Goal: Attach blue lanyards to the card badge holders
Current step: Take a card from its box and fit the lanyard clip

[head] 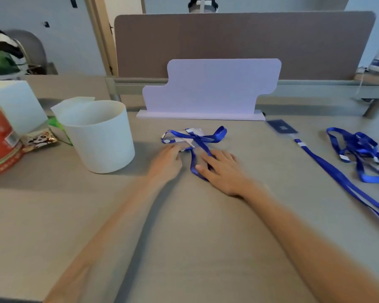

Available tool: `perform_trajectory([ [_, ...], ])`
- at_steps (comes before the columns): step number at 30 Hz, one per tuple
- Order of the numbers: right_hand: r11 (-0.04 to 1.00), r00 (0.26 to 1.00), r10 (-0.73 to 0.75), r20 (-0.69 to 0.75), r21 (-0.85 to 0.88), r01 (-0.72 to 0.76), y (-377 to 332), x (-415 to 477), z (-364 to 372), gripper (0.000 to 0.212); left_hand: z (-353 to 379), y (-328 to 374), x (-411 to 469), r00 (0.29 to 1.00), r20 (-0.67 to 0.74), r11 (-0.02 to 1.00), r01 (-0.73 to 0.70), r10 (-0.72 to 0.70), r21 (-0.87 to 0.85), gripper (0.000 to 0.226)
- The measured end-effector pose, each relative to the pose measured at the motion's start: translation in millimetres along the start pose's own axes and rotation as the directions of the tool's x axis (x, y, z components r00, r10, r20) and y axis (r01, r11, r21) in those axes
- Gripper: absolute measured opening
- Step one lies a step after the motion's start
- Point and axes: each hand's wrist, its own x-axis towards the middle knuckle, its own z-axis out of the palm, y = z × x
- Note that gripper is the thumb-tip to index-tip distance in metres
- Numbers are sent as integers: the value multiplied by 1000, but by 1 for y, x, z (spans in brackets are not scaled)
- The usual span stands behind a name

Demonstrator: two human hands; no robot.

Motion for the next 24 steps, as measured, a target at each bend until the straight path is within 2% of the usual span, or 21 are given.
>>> perform_trajectory([
  [3, 993, 978, -10, -209, 113, 35, 1, -10, -5, 28, -6, 3, -5, 997, -71, 1000, -16, 16, 2, 42],
  [5, 984, 960, 29, -279, 178, 22, -1, -20, -9, 40, -8, 6, -10, 995, -98, 1000, 11, -11, 4, 33],
  [8, 934, 953, 141, -267, 355, -39, -2, -31, -16, 53, -8, 8, -16, 992, -125, 1000, -8, 8, -1, 33],
  [10, 880, 953, 180, -243, 472, -46, -3, -36, -19, 51, -5, 6, -13, 981, -190, 999, -36, 40, 23, 30],
  [12, 843, 960, 173, -220, 537, -29, -2, -38, -20, 47, -1, -3, -2, 977, -197, 989, -49, 76, 139, 36],
  [14, 838, 962, 174, -211, 545, -32, -3, -38, -21, 44, 4, -13, 14, 994, -98, 964, -22, 50, 264, 47],
  [16, 883, 951, 171, -258, 469, -32, 2, -32, -18, 39, 5, -18, 31, 1000, -17, 949, 4, 1, 314, 54],
  [19, 906, 945, 161, -284, 421, -28, 5, -28, -15, 11, 7, -18, 46, 999, 5, 953, 31, -34, 301, 45],
  [20, 909, 955, 159, -252, 415, -42, 5, -28, -14, 22, 6, -17, 46, 999, -22, 954, 32, -27, 298, 39],
  [22, 933, 972, 68, -223, 358, 17, 3, -30, -13, 59, 6, -16, 37, 997, -79, 952, 1, 24, 305, 31],
  [24, 969, 973, -50, -226, 225, 103, -2, -33, -11, 70, 5, -13, 23, 995, -79, 971, -45, 66, 236, 24],
])
